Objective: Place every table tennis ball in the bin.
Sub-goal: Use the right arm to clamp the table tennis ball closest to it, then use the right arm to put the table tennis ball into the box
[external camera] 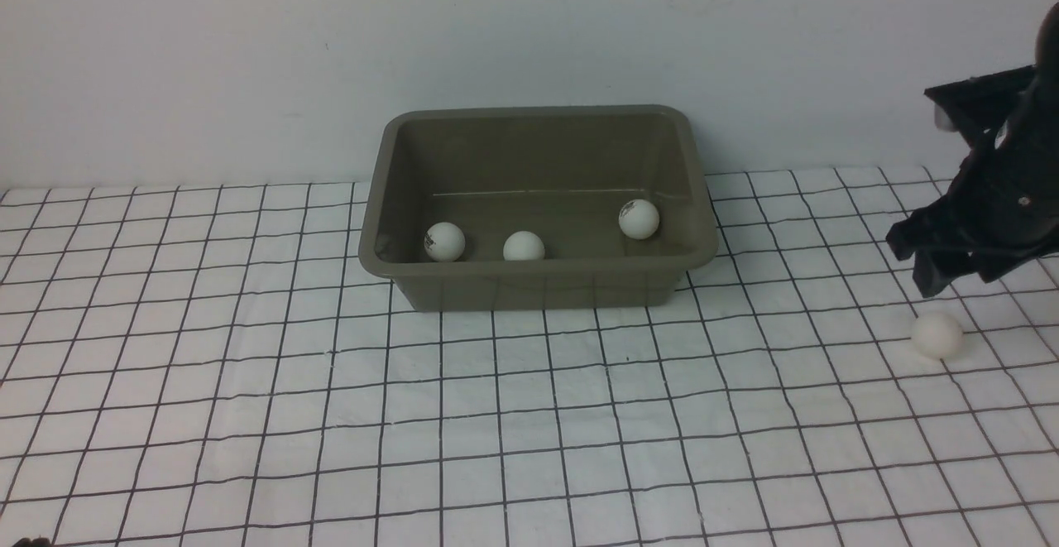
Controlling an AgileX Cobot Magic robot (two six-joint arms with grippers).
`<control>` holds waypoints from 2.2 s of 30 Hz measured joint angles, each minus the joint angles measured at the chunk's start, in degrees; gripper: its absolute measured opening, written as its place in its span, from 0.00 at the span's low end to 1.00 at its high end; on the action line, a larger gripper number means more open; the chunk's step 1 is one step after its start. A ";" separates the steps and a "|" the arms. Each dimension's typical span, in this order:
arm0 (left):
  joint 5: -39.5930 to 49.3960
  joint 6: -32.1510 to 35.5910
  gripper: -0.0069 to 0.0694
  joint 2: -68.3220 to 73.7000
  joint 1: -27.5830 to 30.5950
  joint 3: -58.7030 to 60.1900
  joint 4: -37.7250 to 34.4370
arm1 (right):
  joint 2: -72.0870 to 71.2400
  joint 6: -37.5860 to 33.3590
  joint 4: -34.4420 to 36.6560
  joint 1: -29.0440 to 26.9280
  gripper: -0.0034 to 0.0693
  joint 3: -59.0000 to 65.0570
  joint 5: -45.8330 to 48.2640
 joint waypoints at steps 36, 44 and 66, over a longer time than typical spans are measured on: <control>0.00 0.00 0.09 0.00 0.00 0.00 0.00 | 9.05 -4.11 7.75 -6.46 0.61 -0.18 -6.29; 0.00 0.00 0.09 0.00 0.00 0.00 0.00 | 10.03 -4.11 7.76 -6.46 0.55 -1.00 -5.96; 0.00 0.00 0.09 0.00 0.00 0.00 0.00 | 10.84 -10.07 21.98 13.11 0.55 -37.34 5.71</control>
